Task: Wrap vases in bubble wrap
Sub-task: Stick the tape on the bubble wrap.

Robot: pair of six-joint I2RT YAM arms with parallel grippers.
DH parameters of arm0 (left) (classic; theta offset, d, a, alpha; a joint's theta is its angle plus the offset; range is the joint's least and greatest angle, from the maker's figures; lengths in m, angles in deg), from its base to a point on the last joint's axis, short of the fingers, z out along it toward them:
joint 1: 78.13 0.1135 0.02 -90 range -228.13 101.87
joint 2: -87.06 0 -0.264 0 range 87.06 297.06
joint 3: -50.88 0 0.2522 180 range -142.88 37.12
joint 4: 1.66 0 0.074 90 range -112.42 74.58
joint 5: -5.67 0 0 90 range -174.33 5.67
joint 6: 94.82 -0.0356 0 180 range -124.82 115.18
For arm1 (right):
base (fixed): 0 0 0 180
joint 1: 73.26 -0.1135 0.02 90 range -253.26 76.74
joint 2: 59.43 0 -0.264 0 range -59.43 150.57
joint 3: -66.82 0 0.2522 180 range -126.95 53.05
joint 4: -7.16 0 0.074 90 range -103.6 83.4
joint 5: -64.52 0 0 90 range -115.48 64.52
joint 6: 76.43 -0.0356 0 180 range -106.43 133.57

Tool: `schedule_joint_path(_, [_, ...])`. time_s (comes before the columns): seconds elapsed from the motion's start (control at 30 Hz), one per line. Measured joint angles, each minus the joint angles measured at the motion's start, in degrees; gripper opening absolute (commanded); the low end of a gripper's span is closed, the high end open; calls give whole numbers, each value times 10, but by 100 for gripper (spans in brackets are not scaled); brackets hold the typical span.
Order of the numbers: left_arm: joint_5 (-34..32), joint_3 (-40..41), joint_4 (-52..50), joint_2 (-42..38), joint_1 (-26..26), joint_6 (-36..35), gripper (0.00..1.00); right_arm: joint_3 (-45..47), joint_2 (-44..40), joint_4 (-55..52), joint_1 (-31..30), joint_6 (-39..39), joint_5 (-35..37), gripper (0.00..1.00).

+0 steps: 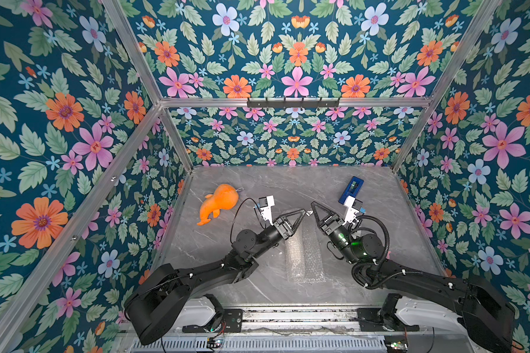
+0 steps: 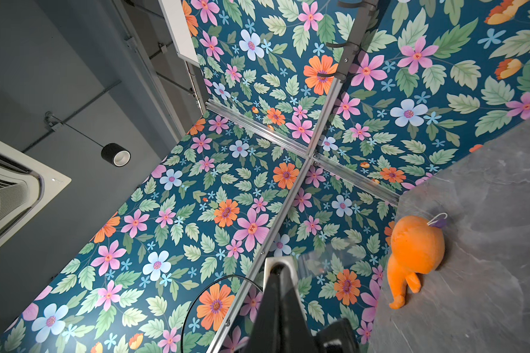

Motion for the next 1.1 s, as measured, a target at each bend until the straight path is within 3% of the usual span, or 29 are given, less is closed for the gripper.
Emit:
schedule_joint_path(0.7, [-5,-30,-3,14,-18,9,37,-10,-5,-10,-4,17,5,0])
schedule_joint_path(0.9, [-1,-39,-4,11,-18,15,26,-11,-5,-22,-6,26,5,0])
schedule_joint_path(1.1, [5,-43,-9,8,-21,15,8,-12,-10,-27,-9,30,5,0])
